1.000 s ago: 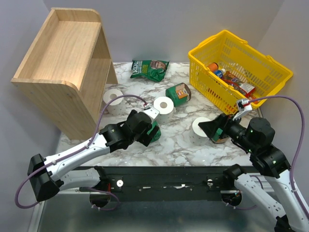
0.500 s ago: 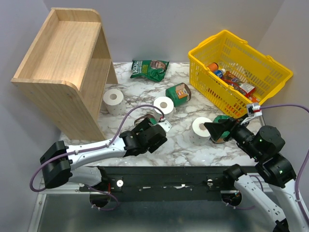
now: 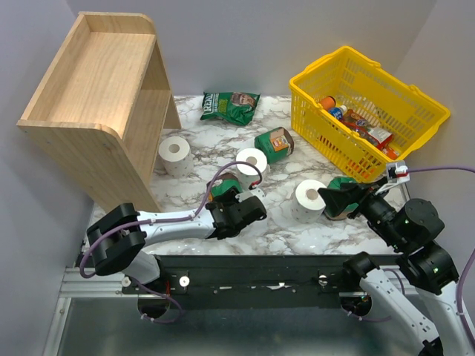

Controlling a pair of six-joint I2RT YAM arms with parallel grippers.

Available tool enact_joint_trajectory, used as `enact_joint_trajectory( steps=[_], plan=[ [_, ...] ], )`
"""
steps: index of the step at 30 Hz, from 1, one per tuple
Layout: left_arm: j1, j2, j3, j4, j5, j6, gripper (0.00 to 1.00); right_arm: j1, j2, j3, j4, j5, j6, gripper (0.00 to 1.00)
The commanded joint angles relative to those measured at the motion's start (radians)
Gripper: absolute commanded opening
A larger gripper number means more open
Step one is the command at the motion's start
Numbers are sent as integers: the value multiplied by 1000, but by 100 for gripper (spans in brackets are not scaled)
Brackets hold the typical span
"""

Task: Place and organize the paper towels onto the shelf

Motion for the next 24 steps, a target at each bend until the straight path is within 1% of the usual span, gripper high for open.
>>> enact_joint_trajectory(
  steps=[1,3,4,5,6,7,8,9,10,11,12,13,14,16,18,20,22,23,24],
  plan=[
    [-7,-39,43,37,-29,-42,47,-4,-20,4,-11,40,-17,100],
    [-7,-85,59,11,46,-69,43,-3,-22,5,-13,46,-14,100],
    [-1,-102,78,5,94,-83,43,-4,-22,7,-14,46,-13,100],
    [9,-119,95,-12,142,-135,43,-3,-20,7,-16,47,-13,100],
    [32,-142,114,-65,226,-167,44,-4,-20,8,-16,47,-7,100],
    [48,-148,156,-94,266,-201,44,-4,-17,8,-17,47,-5,100],
    [64,-155,179,-130,294,-265,44,-3,-14,11,-17,46,-3,100],
    [108,-161,200,-207,331,-304,43,-4,-9,13,-17,44,1,100],
    [136,-165,231,-232,365,-327,42,-3,-11,14,-17,41,4,100],
    [171,-171,237,-249,429,-342,42,-4,-8,14,-17,38,9,100],
    [221,-185,237,-257,496,-371,44,-3,-5,14,-17,34,16,100],
    [315,-187,228,-268,641,-384,45,-3,-3,14,-16,34,21,100],
    [357,-187,224,-274,693,-396,46,-4,-2,13,-14,32,26,100],
    [401,-172,221,-312,747,-408,46,-4,6,14,-13,31,32,100],
    [420,-162,217,-335,755,-410,47,-3,6,22,-19,29,32,100],
    [444,-161,190,-326,837,-421,51,-3,3,28,-31,31,32,100],
    [461,-141,159,-303,877,-425,54,-4,-8,27,-39,40,32,100],
    [466,-130,155,-305,871,-427,57,-3,-12,25,-39,43,32,100],
    [466,-112,155,-314,861,-424,67,-4,-17,22,-37,46,33,100]
  ],
)
